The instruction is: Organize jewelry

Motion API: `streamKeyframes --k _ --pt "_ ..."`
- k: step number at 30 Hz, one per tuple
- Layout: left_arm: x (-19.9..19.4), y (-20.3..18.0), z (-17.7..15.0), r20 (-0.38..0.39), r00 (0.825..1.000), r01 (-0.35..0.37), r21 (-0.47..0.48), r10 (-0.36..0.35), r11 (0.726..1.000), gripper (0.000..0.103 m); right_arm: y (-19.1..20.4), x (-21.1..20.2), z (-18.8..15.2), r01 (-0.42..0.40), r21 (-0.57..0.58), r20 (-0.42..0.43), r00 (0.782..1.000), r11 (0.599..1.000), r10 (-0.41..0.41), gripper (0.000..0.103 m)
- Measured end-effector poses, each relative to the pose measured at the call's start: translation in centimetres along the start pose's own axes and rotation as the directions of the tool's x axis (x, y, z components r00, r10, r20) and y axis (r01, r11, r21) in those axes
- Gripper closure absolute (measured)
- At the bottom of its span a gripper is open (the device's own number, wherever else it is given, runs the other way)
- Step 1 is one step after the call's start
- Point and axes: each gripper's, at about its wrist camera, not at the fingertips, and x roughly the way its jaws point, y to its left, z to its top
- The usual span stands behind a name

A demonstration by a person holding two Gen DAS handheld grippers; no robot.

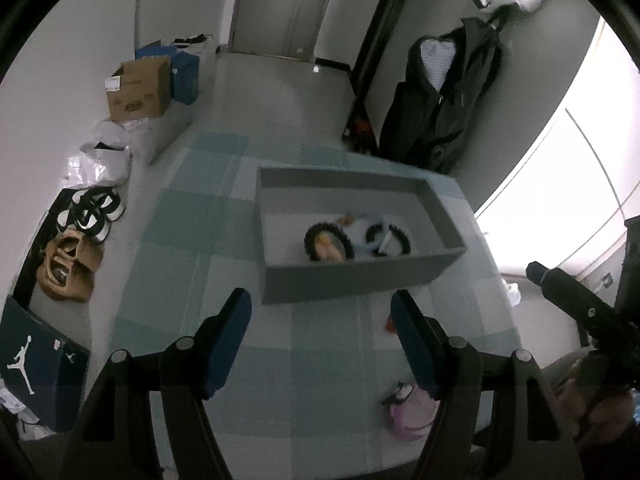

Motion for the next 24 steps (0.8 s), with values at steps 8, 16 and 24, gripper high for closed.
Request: streamKeyframes --k 8,16,24 --pt "0.1 -1.5 -1.7 -0.012 1.0 -0.009 0.061 0.01 0.998 0.035 -0.6 0.6 -2.9 0.023 0.028 -0.095 0.995 0.999 -0.02 0.01" --pt "0.8 -2.1 -3.0 -0.038 0.998 -0.038 0.101 0.042 0.994 0.035 -0.4 1.9 -5.2 0.03 0.02 -0.193 0.981 0.999 -0.026 0.017" --pt "1.2 -1.5 -3.3 -0.069 0.996 -0.046 0.098 0.053 0.994 0.035 0.2 3.2 -6.0 0.03 0.009 -0.251 0.968 1.0 -0.026 0.027"
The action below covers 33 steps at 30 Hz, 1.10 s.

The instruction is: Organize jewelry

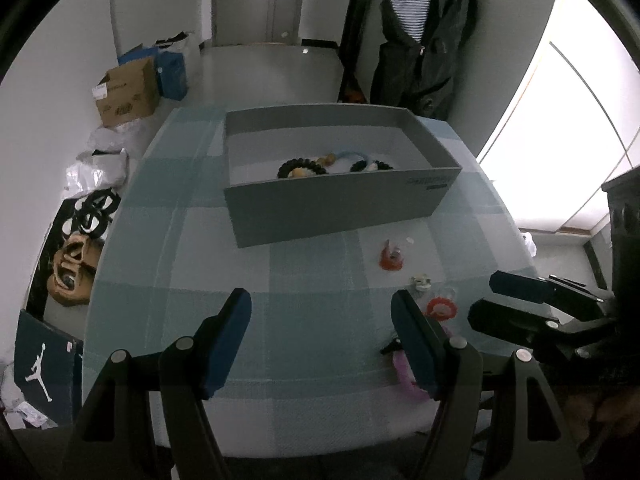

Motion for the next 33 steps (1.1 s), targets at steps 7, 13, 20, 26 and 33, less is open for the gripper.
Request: streamKeyframes --k 7,13,20,26,33 --pt "0.3 0.5 0.1 -0.01 1.0 0.01 -0.034 -0.01 0.999 0.035 0.7 1.3 0.0 0.024 -0.03 -0.035 0.999 0.999 -0.025 0.042" --pt "0.6 -0.1 0.0 -0.022 1.0 -0.001 -0.008 0.001 1.0 0.035 1.3 2.5 0.1 0.063 -0.058 -0.069 0.995 0.996 -0.067 0.063" --pt "0.8 -0.3 0.0 -0.028 1.0 0.0 0.005 0.0 1.0 0.035 0.9 2.6 0.5 0.054 -0.055 -0.08 0.995 0.997 -0.058 0.081" --pt "0.9 -0.6 0.0 -0.032 0.999 0.01 0.013 -0.01 1.0 0.035 0.8 2.4 0.5 0.055 -0.045 -0.078 0.995 0.997 -0.058 0.082" --pt "1.0 -1.0 0.1 -0.031 0.999 0.021 0.026 -0.021 0.999 0.035 0.4 1.6 0.9 0.057 -0.022 -0.049 0.997 0.998 -0.058 0.083"
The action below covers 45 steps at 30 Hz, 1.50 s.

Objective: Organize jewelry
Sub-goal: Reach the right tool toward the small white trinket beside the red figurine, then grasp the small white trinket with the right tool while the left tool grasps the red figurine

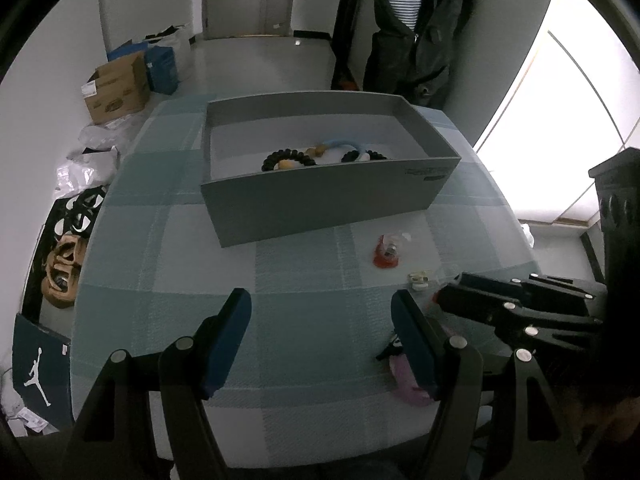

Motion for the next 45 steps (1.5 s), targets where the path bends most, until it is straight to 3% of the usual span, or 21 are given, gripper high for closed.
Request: streamKeyframes --k 12,19,31,36,41,45 --pt "1.4 -0.6 1.5 -0.026 0.995 0.097 -0.017 -0.097 0.995 0.035 -1.3 -1.9 0.8 -0.013 0.047 0.064 0.998 0.999 0.01 0.082" --pt "2.5 -2.1 1.7 -0.06 0.996 0.07 0.048 -0.067 0.996 0.035 -2.7 -3.5 0.9 -0.018 0.097 0.107 0.994 0.995 0.007 0.082" --pt "4.2 -2.8 2.9 -0.105 0.986 0.135 0.01 -0.133 0.991 0.036 -3.5 -4.9 0.9 -0.037 0.105 0.126 0.992 0.994 0.024 0.082" --pt "4.5 -3.0 3.2 -0.124 0.984 0.131 0.011 -0.129 0.991 0.049 -3.9 -5.5 1.0 -0.034 0.115 0.124 0.992 0.993 0.02 0.082" --pt "4.6 -3.7 3.2 -0.126 0.987 0.106 0.051 -0.098 0.993 0.075 -4.2 -6.4 0.7 -0.031 0.116 0.135 0.991 0.993 0.015 0.082" --pt "4.5 -4.0 3.1 -0.125 0.989 0.091 0.074 -0.082 0.993 0.083 -4.4 -6.8 0.4 -0.025 0.131 0.134 0.991 0.991 0.007 0.082"
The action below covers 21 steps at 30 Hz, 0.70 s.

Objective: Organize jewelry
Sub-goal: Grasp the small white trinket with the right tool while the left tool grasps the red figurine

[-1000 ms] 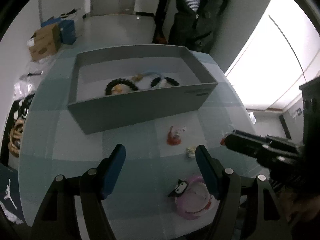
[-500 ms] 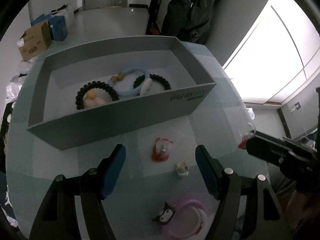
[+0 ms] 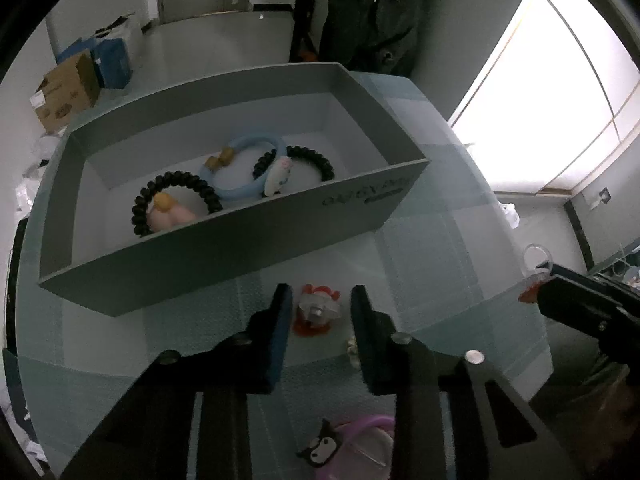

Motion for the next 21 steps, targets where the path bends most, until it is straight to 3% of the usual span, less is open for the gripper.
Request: streamKeyframes --k 1,9,21 --pt "0.1 0.0 0.2 -0.001 1.0 0.003 -0.002 -0.003 1.0 0.088 -0.1 -0.2 -0.1 -0.002 0.006 0.001 1.0 1.0 0.002 0.082" --pt "-0.1 0.1 0.4 -0.003 1.0 0.0 0.002 0.0 1.0 0.088 0.6 -0.8 0.0 -0.018 -0.019 0.023 1.0 1.0 0.018 0.082" --pt "-4.1 -0.2 1.0 0.125 0.992 0.028 0.026 -0.031 0.999 0.088 1.8 0.5 0.2 -0.025 -0.043 0.023 0.999 0.999 0.026 0.082"
